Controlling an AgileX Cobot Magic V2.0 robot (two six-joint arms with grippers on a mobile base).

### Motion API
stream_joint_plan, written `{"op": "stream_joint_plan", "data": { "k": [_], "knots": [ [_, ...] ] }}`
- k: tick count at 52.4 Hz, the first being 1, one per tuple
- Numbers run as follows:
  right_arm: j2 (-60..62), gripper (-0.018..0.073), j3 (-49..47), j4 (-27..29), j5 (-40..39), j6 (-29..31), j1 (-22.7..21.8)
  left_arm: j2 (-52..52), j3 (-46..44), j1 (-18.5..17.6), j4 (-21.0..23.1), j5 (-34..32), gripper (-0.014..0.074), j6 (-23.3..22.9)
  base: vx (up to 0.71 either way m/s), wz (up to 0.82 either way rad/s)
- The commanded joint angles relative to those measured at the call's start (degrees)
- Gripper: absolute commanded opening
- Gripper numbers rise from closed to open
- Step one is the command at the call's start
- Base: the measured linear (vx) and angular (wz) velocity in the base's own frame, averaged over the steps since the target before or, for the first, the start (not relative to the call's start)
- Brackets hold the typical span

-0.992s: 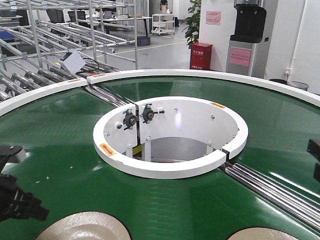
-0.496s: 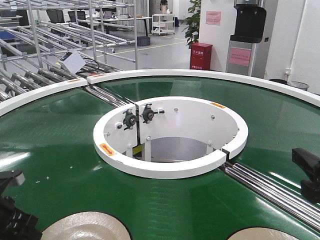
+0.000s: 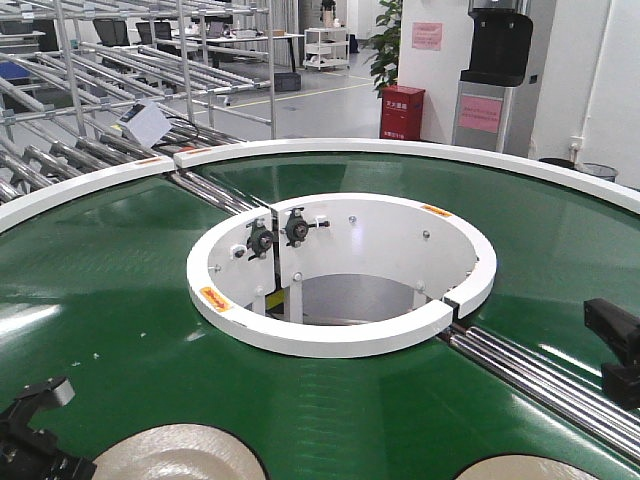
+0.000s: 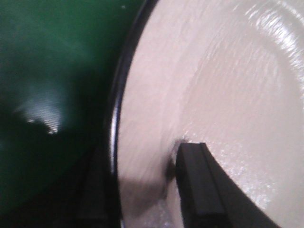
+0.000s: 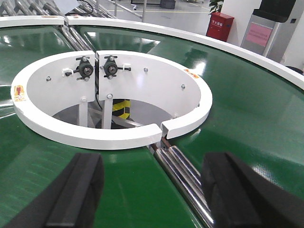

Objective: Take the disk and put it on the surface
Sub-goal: 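Lower both grippers to the rims of the two cream plates, then close both grippers on the plate rims and lift the plates upright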

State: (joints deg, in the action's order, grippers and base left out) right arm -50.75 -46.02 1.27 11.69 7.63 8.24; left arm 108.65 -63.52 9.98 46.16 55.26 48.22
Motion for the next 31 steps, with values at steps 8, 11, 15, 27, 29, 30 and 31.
{"op": "stream_joint_plan", "data": {
  "k": [8, 11, 15, 27, 29, 30, 31],
  "knots": [
    [0.47, 0.0493, -2.03, -0.90, -4.22, 0.91, 0.05, -2.24, -0.21, -1.46, 8.83, 7.90, -0.0010, 4.16, 0.00, 0.00],
    [0.47, 0.0493, -2.03, -0.90, -4.19, 0.91, 0.05, -2.45, -0.28, -1.46, 10.52, 8.53, -0.0010, 4.22, 0.00, 0.00],
    [0.47, 0.0493, -2.03, -0.90, -4.12, 0.91, 0.05, -3.12, -0.65, -1.40, 12.96, 9.42, -0.0009, 4.68, 0.00, 0.00],
    [0.47, 0.0493, -2.03, -0.66, -3.99, 0.85, -0.01, -9.91, -0.88, -1.41, 22.09, 8.54, -0.0009, 5.86, 0.00, 0.00],
    [0.47, 0.0493, -2.03, -0.66, -3.99, 0.85, -0.01, -11.23, -0.88, -1.41, 23.49, 8.48, -0.0009, 5.43, 0.00, 0.00],
    [0.47, 0.0493, -2.03, -0.66, -3.99, 0.85, -0.01, -12.04, -0.88, -1.41, 24.36, 8.48, -0.0009, 5.34, 0.00, 0.00],
    [0.47, 0.0493, -2.03, -0.66, -3.99, 0.85, -0.01, -12.82, -0.88, -1.41, 25.21, 8.48, -0.0009, 5.30, 0.00, 0.00]
  ]
}}
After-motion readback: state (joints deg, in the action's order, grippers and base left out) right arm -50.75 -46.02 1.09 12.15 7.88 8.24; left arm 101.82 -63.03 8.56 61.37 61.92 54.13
